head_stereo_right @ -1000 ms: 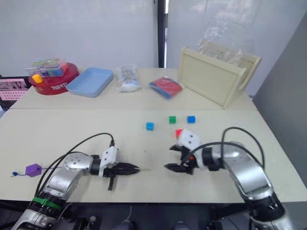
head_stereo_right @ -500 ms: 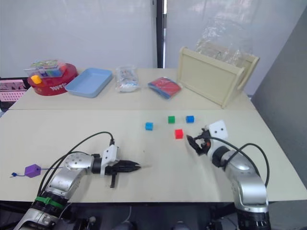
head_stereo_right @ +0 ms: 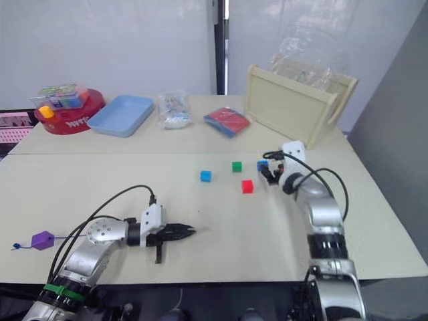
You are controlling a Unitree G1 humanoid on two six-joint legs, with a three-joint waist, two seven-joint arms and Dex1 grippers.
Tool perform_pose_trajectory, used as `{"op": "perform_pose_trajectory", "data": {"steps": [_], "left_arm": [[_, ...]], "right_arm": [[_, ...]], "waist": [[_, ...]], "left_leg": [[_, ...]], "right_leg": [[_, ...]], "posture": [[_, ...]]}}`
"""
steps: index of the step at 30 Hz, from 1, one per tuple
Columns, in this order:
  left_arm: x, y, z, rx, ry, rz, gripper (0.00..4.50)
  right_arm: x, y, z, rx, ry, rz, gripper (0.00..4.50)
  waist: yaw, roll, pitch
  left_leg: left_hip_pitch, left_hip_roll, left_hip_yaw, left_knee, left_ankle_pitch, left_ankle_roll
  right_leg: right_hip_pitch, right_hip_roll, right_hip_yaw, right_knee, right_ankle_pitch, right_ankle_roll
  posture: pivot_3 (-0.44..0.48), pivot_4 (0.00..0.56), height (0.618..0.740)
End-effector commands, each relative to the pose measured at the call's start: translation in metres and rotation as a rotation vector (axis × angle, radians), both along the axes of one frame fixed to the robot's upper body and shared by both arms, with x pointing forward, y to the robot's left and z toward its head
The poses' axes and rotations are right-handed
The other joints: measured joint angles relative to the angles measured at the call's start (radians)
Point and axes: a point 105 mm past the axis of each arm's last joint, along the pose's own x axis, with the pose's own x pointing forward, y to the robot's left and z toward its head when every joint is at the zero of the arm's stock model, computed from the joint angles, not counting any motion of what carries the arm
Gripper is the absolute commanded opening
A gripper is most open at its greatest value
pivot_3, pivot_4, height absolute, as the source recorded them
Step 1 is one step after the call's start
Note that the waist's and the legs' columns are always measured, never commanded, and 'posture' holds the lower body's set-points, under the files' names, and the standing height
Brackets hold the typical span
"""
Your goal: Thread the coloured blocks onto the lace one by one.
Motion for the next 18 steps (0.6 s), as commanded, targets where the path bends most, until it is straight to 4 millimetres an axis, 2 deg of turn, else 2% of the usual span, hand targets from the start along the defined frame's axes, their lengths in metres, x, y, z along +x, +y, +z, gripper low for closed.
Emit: {"op": "perform_pose_trajectory", "data": {"steps": [1, 8, 12, 18], "left_arm": [[0.001, 0.004, 0.009, -0.009, -0.032, 0.027, 0.00], [-0.002, 0.005, 0.009, -0.012, -0.035, 0.035, 0.00], [-0.002, 0.005, 0.007, 0.012, -0.053, 0.028, 0.00], [0.000, 0.005, 0.008, 0.014, -0.054, 0.034, 0.00]], "right_arm": [[0.010, 0.004, 0.014, -0.014, -0.065, 0.011, 3.69], [0.028, 0.013, -0.002, 0.010, -0.017, -0.010, 3.69], [0.034, 0.020, -0.004, 0.056, -0.013, -0.012, 3.69], [0.041, 0.020, -0.015, 0.044, 0.016, -0.052, 3.69]], "waist": [[-0.001, 0.000, 0.000], [-0.003, 0.000, 0.000], [-0.003, 0.000, 0.000], [-0.004, 0.000, 0.000]], "left_leg": [[0.000, 0.000, 0.000, 0.000, 0.000, 0.000], [0.000, 0.000, 0.000, -0.001, 0.001, -0.002], [0.000, 0.000, 0.000, -0.001, 0.001, -0.002], [0.000, 0.000, 0.000, -0.002, 0.001, -0.002]], "right_leg": [[0.000, 0.000, 0.000, 0.000, 0.000, 0.000], [0.000, 0.000, 0.000, 0.000, 0.000, 0.000], [0.000, 0.000, 0.000, 0.000, 0.000, 0.000], [0.000, 0.000, 0.000, 0.000, 0.000, 0.000]], "posture": [[0.000, 0.150, 0.740], [0.000, 0.150, 0.740], [0.000, 0.150, 0.740], [0.000, 0.150, 0.740]]}}
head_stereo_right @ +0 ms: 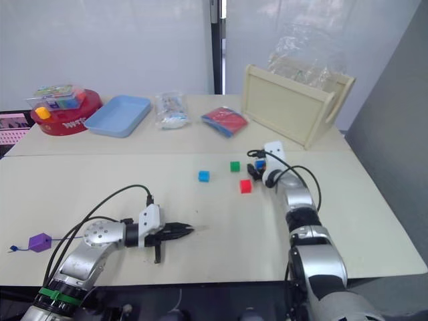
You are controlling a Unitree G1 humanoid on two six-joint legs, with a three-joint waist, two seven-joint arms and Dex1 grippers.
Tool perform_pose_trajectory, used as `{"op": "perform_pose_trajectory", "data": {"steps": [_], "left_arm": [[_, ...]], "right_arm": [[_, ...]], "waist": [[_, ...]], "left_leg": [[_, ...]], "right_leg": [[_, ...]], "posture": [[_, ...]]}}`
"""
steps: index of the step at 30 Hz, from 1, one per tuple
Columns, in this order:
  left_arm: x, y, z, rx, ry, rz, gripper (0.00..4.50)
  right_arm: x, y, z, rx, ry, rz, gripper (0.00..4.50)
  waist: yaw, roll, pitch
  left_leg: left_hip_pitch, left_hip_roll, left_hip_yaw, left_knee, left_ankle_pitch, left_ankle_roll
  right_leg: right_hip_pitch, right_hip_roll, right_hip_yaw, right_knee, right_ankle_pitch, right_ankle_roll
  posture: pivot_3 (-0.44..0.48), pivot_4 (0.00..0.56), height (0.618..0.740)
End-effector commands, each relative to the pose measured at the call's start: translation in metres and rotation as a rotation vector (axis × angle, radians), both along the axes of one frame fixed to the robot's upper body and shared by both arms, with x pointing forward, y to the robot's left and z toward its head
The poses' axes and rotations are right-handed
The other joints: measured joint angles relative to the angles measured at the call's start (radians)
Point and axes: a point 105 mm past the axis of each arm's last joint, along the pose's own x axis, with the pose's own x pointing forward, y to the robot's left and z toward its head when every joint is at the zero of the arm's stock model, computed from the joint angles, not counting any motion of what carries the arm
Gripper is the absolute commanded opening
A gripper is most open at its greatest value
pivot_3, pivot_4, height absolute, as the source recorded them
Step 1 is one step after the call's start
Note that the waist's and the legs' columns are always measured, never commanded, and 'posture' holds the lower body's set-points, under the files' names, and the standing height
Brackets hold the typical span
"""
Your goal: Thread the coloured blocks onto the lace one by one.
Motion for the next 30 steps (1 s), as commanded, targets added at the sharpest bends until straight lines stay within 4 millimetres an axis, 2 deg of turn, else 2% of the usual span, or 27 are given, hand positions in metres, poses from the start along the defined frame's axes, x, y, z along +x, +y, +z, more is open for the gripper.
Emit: {"op": "perform_pose_trajectory", "data": {"steps": [1, 5, 8, 9, 12, 14, 16, 17, 20, 24, 27, 30], "left_arm": [[0.001, 0.000, 0.008, -0.001, -0.041, -0.004, 0.00], [0.001, 0.000, 0.006, 0.006, -0.039, -0.004, 0.00], [0.001, -0.001, 0.007, 0.002, -0.039, -0.007, 0.00], [0.001, -0.001, 0.007, 0.001, -0.039, -0.008, 0.00], [0.002, -0.002, 0.007, -0.001, -0.039, -0.009, 0.00], [0.002, -0.002, 0.008, -0.014, -0.034, -0.007, 0.00], [0.002, -0.002, 0.009, -0.020, -0.030, -0.008, 0.00], [0.001, -0.002, 0.008, -0.021, -0.028, -0.010, 0.00], [0.003, -0.002, 0.007, -0.021, -0.020, -0.013, 0.00], [0.005, -0.004, 0.007, -0.025, -0.010, -0.030, 0.00], [0.006, -0.008, 0.008, -0.021, -0.008, -0.053, 0.00], [0.007, -0.010, 0.008, -0.014, -0.007, -0.076, 0.00]], "right_arm": [[0.006, -0.002, 0.011, 0.015, -0.049, -0.031, 3.46], [0.007, -0.005, 0.010, 0.029, -0.056, -0.053, 2.21], [0.006, -0.010, 0.027, 0.061, -0.126, -0.049, 1.21], [0.005, -0.011, 0.031, 0.064, -0.139, -0.046, 1.21], [-0.006, -0.008, 0.058, 0.151, -0.180, -0.021, 1.21], [-0.025, 0.002, 0.079, 0.196, -0.202, 0.028, 1.21], [-0.046, 0.012, 0.086, 0.201, -0.189, 0.069, 1.21], [-0.057, 0.016, 0.084, 0.201, -0.167, 0.088, 1.21], [-0.094, 0.031, 0.062, 0.167, -0.057, 0.142, 1.21], [-0.136, 0.048, 0.023, 0.144, 0.081, 0.186, 1.21], [-0.158, 0.060, -0.001, 0.148, 0.149, 0.223, 1.21], [-0.165, 0.061, -0.022, 0.230, 0.231, 0.176, 1.21]], "waist": [[0.000, 0.000, 0.000], [-0.001, 0.000, 0.000], [0.000, 0.000, 0.000], [0.000, 0.000, 0.000], [0.001, 0.000, 0.000], [0.002, 0.000, 0.000], [0.003, 0.000, 0.000], [0.003, 0.000, 0.000], [0.006, 0.000, 0.000], [0.007, 0.000, 0.000], [0.007, 0.000, 0.000], [0.003, 0.000, 0.000]], "left_leg": [[0.000, 0.000, 0.000, 0.000, 0.000, 0.000], [0.000, 0.000, 0.000, 0.000, 0.000, 0.000], [0.000, 0.000, 0.000, 0.000, 0.000, 0.000], [0.000, 0.000, 0.000, 0.000, 0.000, 0.000], [0.000, 0.000, 0.000, 0.000, 0.000, 0.000], [-0.001, 0.000, 0.000, -0.001, 0.000, 0.000], [-0.001, 0.000, 0.000, -0.001, 0.000, 0.000], [-0.001, 0.000, -0.001, -0.001, 0.000, 0.000], [-0.001, 0.000, -0.001, -0.001, 0.000, 0.000], [-0.001, 0.000, -0.001, -0.001, 0.000, 0.000], [-0.001, 0.000, -0.001, -0.001, 0.000, 0.000], [-0.001, 0.000, -0.001, -0.001, 0.000, 0.000]], "right_leg": [[0.000, 0.000, 0.000, 0.000, 0.000, 0.000], [0.000, 0.000, 0.000, 0.000, 0.000, 0.000], [0.000, 0.000, 0.000, 0.000, 0.000, 0.000], [0.000, 0.000, 0.000, 0.000, 0.000, 0.000], [0.000, 0.000, 0.000, 0.001, 0.000, 0.000], [0.000, 0.000, 0.000, 0.003, 0.000, 0.000], [-0.001, 0.000, 0.000, 0.005, 0.000, 0.000], [-0.001, 0.000, 0.000, 0.005, 0.000, 0.000], [0.000, 0.000, 0.000, 0.005, 0.000, 0.000], [-0.001, 0.000, 0.000, 0.001, 0.000, 0.000], [-0.001, 0.000, 0.000, 0.000, 0.000, 0.000], [-0.001, 0.000, 0.000, 0.000, 0.000, 0.000]], "posture": [[0.000, 0.150, 0.740], [0.000, 0.150, 0.740], [0.000, 0.150, 0.740], [0.000, 0.150, 0.740], [0.000, 0.150, 0.740], [0.000, 0.150, 0.740], [0.000, 0.150, 0.740], [0.000, 0.150, 0.740], [0.000, 0.150, 0.740], [0.000, 0.150, 0.740], [0.000, 0.150, 0.740], [0.000, 0.150, 0.740]]}}
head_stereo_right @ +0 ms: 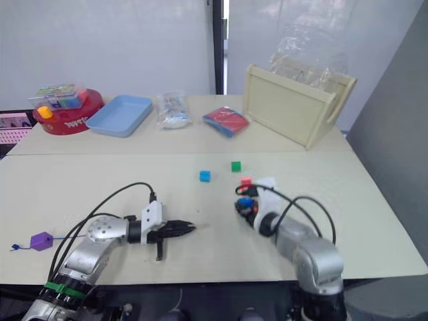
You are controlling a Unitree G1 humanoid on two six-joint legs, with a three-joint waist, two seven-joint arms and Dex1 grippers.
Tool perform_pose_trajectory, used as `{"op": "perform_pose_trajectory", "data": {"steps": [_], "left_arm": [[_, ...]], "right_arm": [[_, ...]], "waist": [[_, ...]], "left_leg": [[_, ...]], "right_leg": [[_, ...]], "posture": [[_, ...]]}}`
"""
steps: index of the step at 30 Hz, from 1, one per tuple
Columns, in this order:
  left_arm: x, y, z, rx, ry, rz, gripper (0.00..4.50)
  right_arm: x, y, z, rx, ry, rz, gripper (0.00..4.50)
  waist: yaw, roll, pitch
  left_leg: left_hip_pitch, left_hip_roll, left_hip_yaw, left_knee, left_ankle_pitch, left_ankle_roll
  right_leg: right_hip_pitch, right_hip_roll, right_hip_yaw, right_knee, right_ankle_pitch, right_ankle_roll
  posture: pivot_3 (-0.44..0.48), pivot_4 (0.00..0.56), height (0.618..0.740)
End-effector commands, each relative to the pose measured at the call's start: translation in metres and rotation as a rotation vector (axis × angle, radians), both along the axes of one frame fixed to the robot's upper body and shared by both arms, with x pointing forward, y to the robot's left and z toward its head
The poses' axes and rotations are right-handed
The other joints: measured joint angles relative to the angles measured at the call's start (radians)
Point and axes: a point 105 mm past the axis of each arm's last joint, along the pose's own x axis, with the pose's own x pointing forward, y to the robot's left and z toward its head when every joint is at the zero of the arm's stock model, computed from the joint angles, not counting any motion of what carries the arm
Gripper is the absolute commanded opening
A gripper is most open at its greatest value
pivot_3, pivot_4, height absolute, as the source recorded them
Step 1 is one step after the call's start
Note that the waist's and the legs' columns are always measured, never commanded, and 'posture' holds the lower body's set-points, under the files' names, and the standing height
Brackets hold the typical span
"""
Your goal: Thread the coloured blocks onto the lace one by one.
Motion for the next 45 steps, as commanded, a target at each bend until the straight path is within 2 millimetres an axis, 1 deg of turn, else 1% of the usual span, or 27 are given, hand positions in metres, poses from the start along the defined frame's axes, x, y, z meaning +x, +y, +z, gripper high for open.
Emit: {"op": "perform_pose_trajectory", "data": {"steps": [1, 2, 3, 5, 6, 7, 8, 9, 10, 12, 13, 14, 15, 16, 17, 19, 20, 21, 22, 25, 29, 32, 35, 37, 41, 42, 45], "left_arm": [[0.000, -0.005, 0.006, -0.010, -0.026, -0.041, 0.00], [0.000, -0.005, 0.006, -0.009, -0.026, -0.044, 0.00], [0.000, -0.005, 0.006, -0.007, -0.026, -0.046, 0.00], [0.001, -0.005, 0.006, -0.007, -0.027, -0.050, 0.00], [0.002, -0.005, 0.006, -0.005, -0.025, -0.052, 0.00], [0.002, -0.006, 0.006, -0.003, -0.023, -0.053, 0.00], [0.003, -0.006, 0.006, -0.002, -0.021, -0.052, 0.00], [0.003, -0.006, 0.006, -0.003, -0.021, -0.051, 0.00], [0.003, -0.006, 0.006, -0.006, -0.021, -0.049, 0.00], [0.004, -0.007, 0.007, -0.013, -0.024, -0.044, 0.00], [0.004, -0.007, 0.007, -0.015, -0.024, -0.042, 0.00], [0.003, -0.008, 0.007, -0.016, -0.025, -0.042, 0.00], [0.003, -0.008, 0.006, -0.018, -0.026, -0.040, 0.00], [0.003, -0.009, 0.006, -0.021, -0.028, -0.037, 0.00], [0.002, -0.009, 0.006, -0.024, -0.029, -0.034, 0.00], [0.002, -0.009, 0.007, -0.029, -0.032, -0.028, 0.00], [0.002, -0.009, 0.006, -0.032, -0.033, -0.025, 0.00], [0.001, -0.010, 0.006, -0.033, -0.032, -0.023, 0.00], [0.000, -0.010, 0.005, -0.032, -0.032, -0.022, 0.00], [-0.001, -0.009, 0.004, -0.027, -0.034, -0.022, 0.00], [0.000, -0.007, 0.009, -0.027, -0.053, -0.007, 0.00], [-0.002, -0.006, 0.008, -0.015, -0.063, -0.002, 0.00], [-0.004, -0.006, 0.007, -0.013, -0.061, 0.002, 0.00], [-0.005, -0.006, 0.008, -0.017, -0.062, 0.001, 0.00], [-0.007, -0.008, 0.010, -0.028, -0.066, -0.007, 0.00], [-0.008, -0.008, 0.010, -0.030, -0.066, -0.010, 0.00], [-0.010, -0.010, 0.012, -0.035, -0.067, -0.021, 0.00]], "right_arm": [[-0.007, 0.003, -0.003, 0.064, 0.032, -0.026, 1.71], [-0.009, 0.005, -0.006, 0.090, 0.058, -0.028, 2.24], [-0.010, 0.007, -0.007, 0.113, 0.078, -0.024, 2.50], [-0.012, 0.010, -0.005, 0.136, 0.096, 0.001, 3.19], [-0.012, 0.010, -0.002, 0.147, 0.094, 0.008, 3.56], [-0.012, 0.009, 0.001, 0.157, 0.093, 0.016, 3.83], [-0.013, 0.008, 0.005, 0.162, 0.088, 0.029, 4.25], [-0.013, 0.007, 0.009, 0.161, 0.081, 0.044, 4.48], [-0.013, 0.005, 0.014, 0.154, 0.068, 0.055, 4.48], [-0.011, 0.002, 0.031, 0.117, -0.007, 0.114, 4.48], [-0.011, 0.001, 0.035, 0.107, -0.025, 0.131, 4.48], [-0.010, 0.001, 0.047, 0.073, -0.079, 0.188, 4.48], [-0.011, 0.003, 0.061, -0.003, -0.158, 0.278, 4.48], [-0.014, 0.006, 0.069, -0.101, -0.225, 0.379, 4.48], [-0.018, 0.009, 0.071, -0.198, -0.260, 0.484, 4.48], [-0.027, 0.011, 0.064, -0.372, -0.305, 0.691, 4.48], [-0.030, 0.010, 0.057, -0.448, -0.307, 0.797, 4.48], [-0.029, 0.008, 0.050, -0.510, -0.304, 0.881, 4.48], [-0.023, 0.004, 0.043, -0.577, -0.298, 0.944, 4.48], [-0.009, -0.003, 0.032, -0.687, -0.297, 1.049, 4.48], [0.006, -0.003, 0.020, -0.712, -0.269, 1.134, 4.48], [0.016, -0.004, 0.015, -0.695, -0.236, 1.148, 4.48], [0.024, -0.009, 0.010, -0.698, -0.193, 1.146, 3.66], [0.025, -0.011, 0.007, -0.698, -0.170, 1.147, 2.97], [0.022, -0.006, 0.012, -0.616, -0.160, 1.126, 1.60], [0.019, -0.004, 0.013, -0.603, -0.155, 1.120, 1.32], [0.013, 0.001, 0.017, -0.568, -0.138, 1.090, 1.30]], "waist": [[0.000, 0.000, 0.000], [0.000, 0.000, 0.000], [0.000, 0.000, 0.000], [0.001, 0.000, 0.000], [0.001, 0.000, 0.000], [0.001, 0.000, 0.000], [0.002, 0.000, 0.000], [0.002, 0.000, 0.000], [0.002, 0.000, 0.000], [0.003, 0.000, 0.000], [0.003, 0.000, 0.000], [0.003, 0.000, 0.000], [0.003, 0.000, 0.000], [0.002, 0.001, 0.000], [0.001, 0.001, 0.001], [0.002, 0.000, 0.000], [0.001, 0.000, 0.000], [0.000, 0.000, 0.000], [-0.003, 0.000, 0.000], [-0.001, 0.000, 0.000], [0.000, 0.000, 0.000], [0.001, 0.000, 0.000], [0.002, 0.000, 0.000], [0.004, 0.000, 0.000], [0.006, 0.000, 0.000], [0.006, 0.000, 0.000], [0.006, 0.000, 0.000]], "left_leg": [[0.000, 0.000, 0.000, 0.000, 0.000, 0.000], [0.000, 0.000, 0.000, 0.000, 0.000, 0.000], [0.000, 0.000, 0.000, 0.000, 0.000, 0.000], [0.000, 0.000, 0.000, 0.000, 0.000, 0.000], [0.001, 0.000, 0.000, 0.000, 0.000, 0.000], [0.001, 0.000, 0.000, 0.000, 0.000, 0.000], [0.000, 0.000, 0.000, 0.000, 0.000, 0.000], [0.000, 0.000, 0.000, 0.000, 0.000, 0.000], [0.000, 0.000, 0.000, 0.000, 0.000, 0.000], [0.000, 0.000, 0.000, 0.000, 0.000, 0.000], [0.000, -0.001, 0.000, 0.000, 0.000, 0.000], [0.000, -0.001, 0.000, 0.000, 0.000, 0.000], [0.000, 0.000, 0.000, 0.000, 0.000, 0.000], [0.000, -0.001, 0.000, 0.000, 0.000, 0.000], [0.000, -0.001, 0.000, 0.000, 0.000, 0.000], [0.000, 0.000, 0.000, 0.000, 0.000, 0.000], [0.000, 0.001, -0.001, 0.001, 0.000, 0.001], [0.000, 0.001, -0.001, 0.000, 0.000, 0.001], [0.000, 0.001, -0.001, 0.000, -0.001, 0.001], [0.000, 0.001, 0.000, 0.001, 0.000, 0.001], [-0.001, 0.000, 0.000, 0.002, 0.000, 0.001], [-0.001, 0.000, 0.000, 0.002, 0.000, 0.000], [-0.001, 0.000, 0.000, 0.002, 0.000, 0.000], [-0.001, 0.000, 0.000, 0.002, 0.000, 0.000], [-0.001, 0.000, 0.000, 0.003, 0.000, 0.000], [-0.001, 0.000, 0.000, 0.003, 0.000, 0.000], [-0.001, 0.000, 0.000, 0.003, 0.000, 0.000]], "right_leg": [[0.000, 0.000, 0.000, 0.000, 0.000, 0.000], [0.000, 0.000, 0.000, 0.000, 0.000, 0.000], [0.000, 0.000, 0.000, 0.000, 0.000, 0.000], [0.000, 0.000, 0.000, 0.000, 0.000, 0.000], [0.000, 0.000, 0.000, 0.000, 0.000, 0.000], [0.000, 0.000, 0.000, 0.000, 0.000, 0.000], [0.000, 0.000, 0.000, 0.000, 0.000, 0.000], [0.000, 0.000, 0.000, 0.000, 0.000, 0.000], [0.000, 0.000, 0.000, 0.000, 0.000, 0.000], [0.000, 0.000, 0.000, 0.000, 0.000, 0.000], [0.000, 0.000, 0.000, 0.000, 0.000, 0.000], [0.000, 0.000, 0.000, 0.000, 0.000, 0.000], [0.000, 0.000, 0.000, 0.000, 0.000, 0.000], [0.000, 0.000, 0.000, 0.000, 0.000, 0.000], [0.000, 0.000, 0.000, 0.000, 0.000, 0.000], [0.001, 0.000, 0.000, -0.002, 0.000, 0.000], [0.001, 0.001, -0.001, -0.003, 0.000, 0.000], [0.001, 0.001, -0.002, -0.004, 0.000, 0.000], [0.002, 0.001, -0.002, -0.005, 0.000, 0.000], [0.002, 0.001, -0.001, -0.005, 0.000, 0.000], [0.002, 0.000, -0.001, -0.005, 0.000, 0.000], [0.002, 0.000, -0.001, -0.005, 0.000, 0.000], [0.002, 0.000, -0.001, -0.006, 0.000, 0.000], [0.002, 0.000, -0.001, -0.006, 0.000, 0.000], [0.003, 0.000, -0.001, -0.006, 0.000, 0.000], [0.003, 0.000, -0.001, -0.005, 0.000, 0.000], [0.002, 0.000, -0.001, -0.005, 0.000, 0.000]], "posture": [[0.000, 0.150, 0.740], [0.000, 0.150, 0.740], [0.000, 0.150, 0.740], [0.000, 0.150, 0.740], [0.000, 0.150, 0.740], [0.000, 0.150, 0.740], [0.000, 0.150, 0.740], [0.000, 0.150, 0.740], [0.000, 0.150, 0.740], [0.000, 0.150, 0.740], [0.000, 0.150, 0.740], [0.000, 0.150, 0.740], [0.000, 0.150, 0.740], [0.000, 0.150, 0.740], [0.000, 0.150, 0.740], [0.000, 0.150, 0.740], [0.000, 0.150, 0.740], [0.000, 0.150, 0.740], [0.000, 0.150, 0.740], [0.000, 0.150, 0.740], [0.000, 0.150, 0.740], [0.000, 0.150, 0.740], [0.000, 0.150, 0.740], [0.000, 0.150, 0.740], [0.000, 0.150, 0.740], [0.000, 0.150, 0.740], [0.000, 0.150, 0.740]]}}
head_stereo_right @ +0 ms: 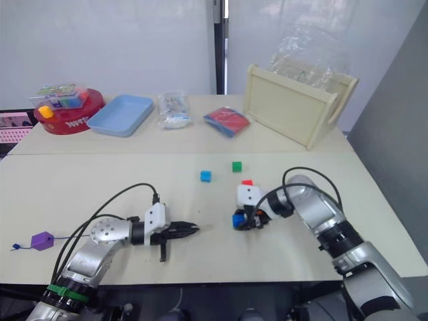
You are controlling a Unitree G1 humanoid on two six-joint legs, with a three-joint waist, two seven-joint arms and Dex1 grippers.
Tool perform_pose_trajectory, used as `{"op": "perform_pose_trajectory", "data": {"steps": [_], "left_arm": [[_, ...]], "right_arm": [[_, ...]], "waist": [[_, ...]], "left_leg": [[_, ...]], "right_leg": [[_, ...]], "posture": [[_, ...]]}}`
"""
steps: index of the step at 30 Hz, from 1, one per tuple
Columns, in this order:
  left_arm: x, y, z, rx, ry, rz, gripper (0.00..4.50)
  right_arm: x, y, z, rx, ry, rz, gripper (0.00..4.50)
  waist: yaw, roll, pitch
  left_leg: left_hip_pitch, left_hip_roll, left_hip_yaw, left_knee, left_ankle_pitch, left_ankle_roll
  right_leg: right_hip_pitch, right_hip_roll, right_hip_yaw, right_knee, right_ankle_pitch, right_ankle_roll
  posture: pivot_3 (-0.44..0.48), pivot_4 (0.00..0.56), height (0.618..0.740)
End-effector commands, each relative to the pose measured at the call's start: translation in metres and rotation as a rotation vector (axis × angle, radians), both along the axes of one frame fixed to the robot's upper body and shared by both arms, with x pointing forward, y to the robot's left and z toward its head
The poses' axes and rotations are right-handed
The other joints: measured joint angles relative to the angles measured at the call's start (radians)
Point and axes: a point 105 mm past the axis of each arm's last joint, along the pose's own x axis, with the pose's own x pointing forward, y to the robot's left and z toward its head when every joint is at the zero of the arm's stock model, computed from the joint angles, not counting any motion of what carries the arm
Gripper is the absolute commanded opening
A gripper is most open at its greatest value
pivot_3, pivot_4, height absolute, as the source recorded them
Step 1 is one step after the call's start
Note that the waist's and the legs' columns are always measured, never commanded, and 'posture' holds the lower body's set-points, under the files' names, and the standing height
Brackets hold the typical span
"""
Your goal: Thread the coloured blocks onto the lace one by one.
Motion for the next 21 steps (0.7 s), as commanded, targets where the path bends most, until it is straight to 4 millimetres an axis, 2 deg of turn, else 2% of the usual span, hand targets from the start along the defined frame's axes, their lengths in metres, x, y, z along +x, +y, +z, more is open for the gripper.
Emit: {"op": "perform_pose_trajectory", "data": {"steps": [1, 4, 6, 16, 21], "left_arm": [[-0.005, -0.004, 0.009, -0.017, -0.038, -0.029, 0.00], [-0.003, -0.005, 0.007, -0.009, -0.032, -0.034, 0.00], [-0.002, -0.006, 0.005, -0.002, -0.030, -0.037, 0.00], [-0.009, -0.017, -0.002, 0.004, -0.008, -0.073, 0.00], [-0.004, -0.018, -0.004, 0.014, -0.028, -0.048, 0.00]], "right_arm": [[-0.007, 0.012, 0.018, 0.073, -0.002, -0.033, 1.30], [-0.023, 0.024, 0.015, 0.079, 0.020, -0.023, 1.30], [-0.026, 0.026, 0.008, 0.068, 0.011, -0.022, 1.30], [-0.029, 0.031, 0.003, 0.074, -0.003, -0.057, 1.30], [-0.030, 0.031, 0.001, 0.063, -0.003, -0.047, 1.30]], "waist": [[0.000, 0.000, 0.000], [0.001, 0.000, 0.000], [0.003, 0.000, 0.000], [0.011, 0.000, 0.000], [0.012, 0.000, 0.000]], "left_leg": [[0.000, 0.000, 0.000, 0.000, 0.000, 0.000], [0.000, 0.000, 0.000, 0.000, 0.000, 0.000], [0.000, 0.000, 0.000, 0.000, 0.000, 0.000], [0.000, 0.000, 0.000, 0.001, 0.000, 0.000], [0.000, 0.000, 0.000, 0.001, 0.000, 0.000]], "right_leg": [[0.000, 0.000, 0.000, 0.000, 0.000, 0.000], [0.000, 0.000, 0.000, 0.000, 0.000, 0.000], [0.000, 0.000, 0.000, 0.000, 0.000, 0.000], [0.000, 0.000, 0.000, 0.000, 0.000, 0.000], [0.000, 0.000, 0.000, 0.000, 0.000, 0.000]], "posture": [[0.000, 0.150, 0.740], [0.000, 0.150, 0.740], [0.000, 0.150, 0.740], [0.000, 0.150, 0.740], [0.000, 0.150, 0.740]]}}
